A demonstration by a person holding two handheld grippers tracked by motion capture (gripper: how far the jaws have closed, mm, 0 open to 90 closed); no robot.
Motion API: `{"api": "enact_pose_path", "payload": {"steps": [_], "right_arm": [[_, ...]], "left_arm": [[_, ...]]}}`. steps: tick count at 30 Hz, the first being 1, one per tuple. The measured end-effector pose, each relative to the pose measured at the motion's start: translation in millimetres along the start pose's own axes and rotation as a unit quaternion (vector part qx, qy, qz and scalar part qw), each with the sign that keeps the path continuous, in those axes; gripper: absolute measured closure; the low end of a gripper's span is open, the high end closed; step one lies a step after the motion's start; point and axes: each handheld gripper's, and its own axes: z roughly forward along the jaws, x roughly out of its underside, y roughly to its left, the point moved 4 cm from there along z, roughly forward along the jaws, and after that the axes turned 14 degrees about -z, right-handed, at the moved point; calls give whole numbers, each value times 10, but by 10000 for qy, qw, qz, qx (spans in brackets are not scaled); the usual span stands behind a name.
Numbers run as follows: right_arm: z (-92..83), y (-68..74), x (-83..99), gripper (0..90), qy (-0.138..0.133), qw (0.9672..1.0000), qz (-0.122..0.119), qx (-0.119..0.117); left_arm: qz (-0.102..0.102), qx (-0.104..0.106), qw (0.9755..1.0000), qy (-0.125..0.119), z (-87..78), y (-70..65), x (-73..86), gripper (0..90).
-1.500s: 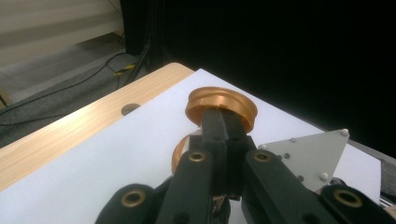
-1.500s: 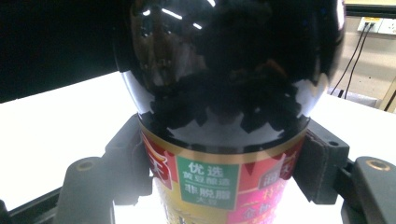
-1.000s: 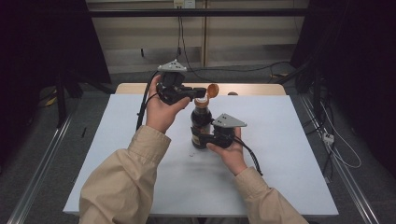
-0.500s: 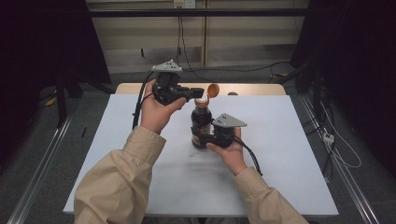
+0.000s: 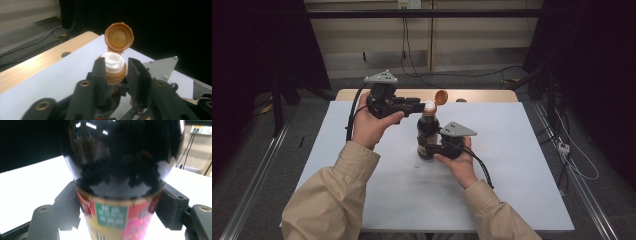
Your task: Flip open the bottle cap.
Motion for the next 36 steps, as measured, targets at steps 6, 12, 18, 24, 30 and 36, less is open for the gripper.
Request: {"api": "enact_pose_path", "payload": {"steps": [6,12,18,24,30,36], "right_arm": [[-63,-26,10,176,120,9994,303,-147],[-195,-14,-24,147,21,9987,401,-311],[-350,-52,15,130,-24,9981,494,-359],[-542,-81,81,121,47,9986,407,-327],[-734,-112,178,122,106,9990,337,-267],[-857,-99,276,122,155,9987,376,-293]], "left_arm": [[-20,-107,9999,-111,-135,70,136,522],[-98,-107,9996,-224,-244,182,268,460],[-78,-146,9996,-234,-313,258,454,366],[-73,-87,9996,-257,-373,337,664,321],[-117,-185,9994,-270,-460,424,877,293],[-209,-168,9993,-278,-508,498,1097,270]]}}
